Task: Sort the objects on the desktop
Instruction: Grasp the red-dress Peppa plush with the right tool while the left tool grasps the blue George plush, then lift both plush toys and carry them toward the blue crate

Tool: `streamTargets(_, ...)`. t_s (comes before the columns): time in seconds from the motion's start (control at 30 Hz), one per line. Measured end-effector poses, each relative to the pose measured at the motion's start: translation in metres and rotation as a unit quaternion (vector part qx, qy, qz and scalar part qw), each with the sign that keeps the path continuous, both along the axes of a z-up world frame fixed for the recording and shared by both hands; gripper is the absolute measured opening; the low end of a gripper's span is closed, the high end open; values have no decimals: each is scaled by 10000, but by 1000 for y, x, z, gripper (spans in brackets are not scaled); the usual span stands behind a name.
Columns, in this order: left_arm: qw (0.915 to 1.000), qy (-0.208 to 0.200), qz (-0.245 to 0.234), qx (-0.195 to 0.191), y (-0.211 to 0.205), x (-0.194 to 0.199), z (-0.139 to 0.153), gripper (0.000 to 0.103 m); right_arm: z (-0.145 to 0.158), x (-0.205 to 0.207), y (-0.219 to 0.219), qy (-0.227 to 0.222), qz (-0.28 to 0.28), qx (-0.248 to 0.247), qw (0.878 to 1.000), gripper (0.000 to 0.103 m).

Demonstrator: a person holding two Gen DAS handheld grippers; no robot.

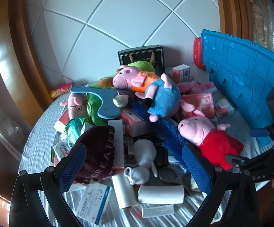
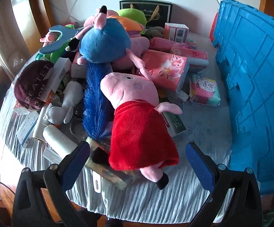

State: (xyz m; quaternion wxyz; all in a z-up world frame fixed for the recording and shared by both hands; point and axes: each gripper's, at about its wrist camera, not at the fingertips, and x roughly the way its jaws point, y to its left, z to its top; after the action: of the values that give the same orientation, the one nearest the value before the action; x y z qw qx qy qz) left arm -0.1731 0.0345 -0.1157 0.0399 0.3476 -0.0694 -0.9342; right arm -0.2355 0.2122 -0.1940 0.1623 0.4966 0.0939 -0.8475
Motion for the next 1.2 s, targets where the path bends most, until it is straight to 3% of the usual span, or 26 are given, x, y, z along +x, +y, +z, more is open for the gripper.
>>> streamTargets(0.33, 9967, -52, -802, -67, 5, -66, -9, 102, -45, -65, -27, -693, 180, 460, 9964, 103)
streamTargets(0.5, 9933, -304, -1113, -33, 14, -110, -27, 102, -66, -81, -29, -974, 276, 606, 9930, 103)
streamTargets(0.8, 9909, -573, -1176, -330, 33, -185, -49, 102, -87, -98, -34, -1362, 589, 458, 9879, 103)
streamTargets(1.1, 9846, -815, -1407, -643, 55, -218, -80, 102, -103, -105, -30, -1543, 638, 376, 9852, 103)
streamTargets(1.2, 9828, -880, -1415, -801, 58, -223, -92, 86, -105, -104, -32, -1445, 696, 406, 9862, 103)
